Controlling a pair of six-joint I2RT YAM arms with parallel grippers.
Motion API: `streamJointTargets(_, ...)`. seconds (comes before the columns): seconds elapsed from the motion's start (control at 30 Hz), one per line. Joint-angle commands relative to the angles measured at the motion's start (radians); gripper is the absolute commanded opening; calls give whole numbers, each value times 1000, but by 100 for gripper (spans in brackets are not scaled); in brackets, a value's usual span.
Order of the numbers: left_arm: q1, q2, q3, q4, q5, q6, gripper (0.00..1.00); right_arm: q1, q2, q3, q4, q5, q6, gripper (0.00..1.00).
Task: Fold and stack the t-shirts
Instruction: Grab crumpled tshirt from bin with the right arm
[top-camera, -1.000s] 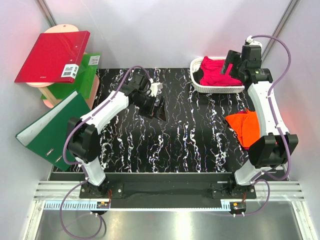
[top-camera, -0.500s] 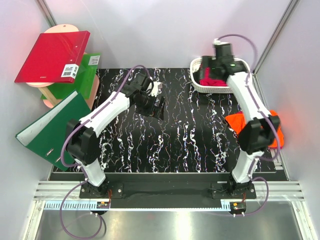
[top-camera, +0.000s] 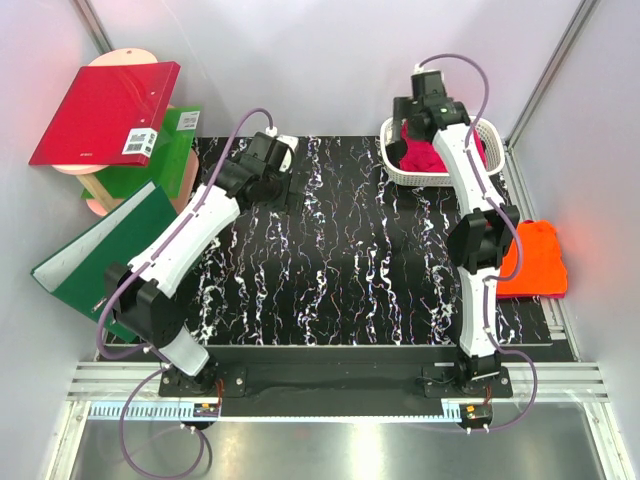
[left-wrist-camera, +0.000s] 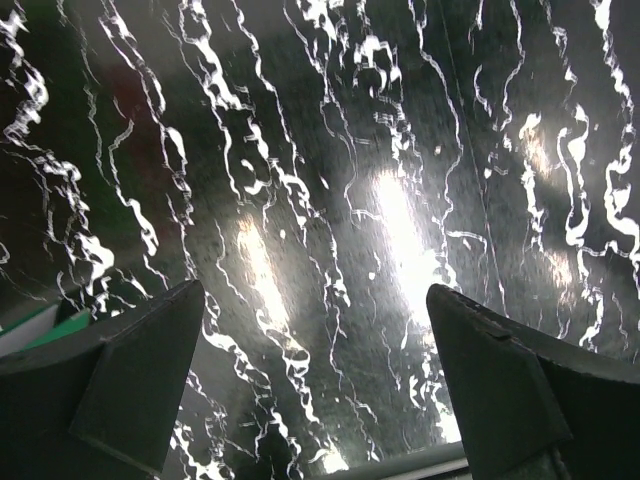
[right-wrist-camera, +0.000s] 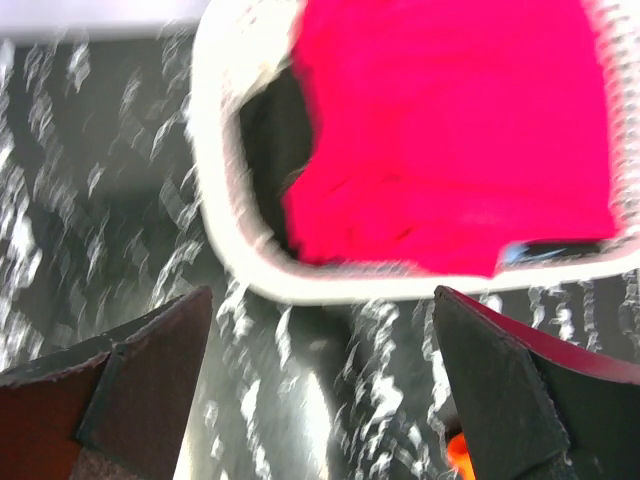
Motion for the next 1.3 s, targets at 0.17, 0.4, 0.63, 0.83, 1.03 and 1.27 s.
streamJointTargets(0.17,-1,54,69,19,-19,37,99,-178,224,309,4,48,71,100)
streamJointTargets(0.4,0,72,59,-3,-32,37,99,-230,337,333,11,22,116,97)
streamJointTargets(0.63,3,137,93,-30,-37,40,99,-233,420,362,37,-12,128,87)
streamJointTargets(0.83,8,184,159,-61,-28,33,99,-233,424,340,34,-9,133,0)
streamJointTargets(1.03,8,194,167,-61,-29,22,99,-232,294,328,46,35,142,0)
streamJointTargets(1.27,8,183,141,-50,-15,13,99,-200,46,339,155,-12,91,0)
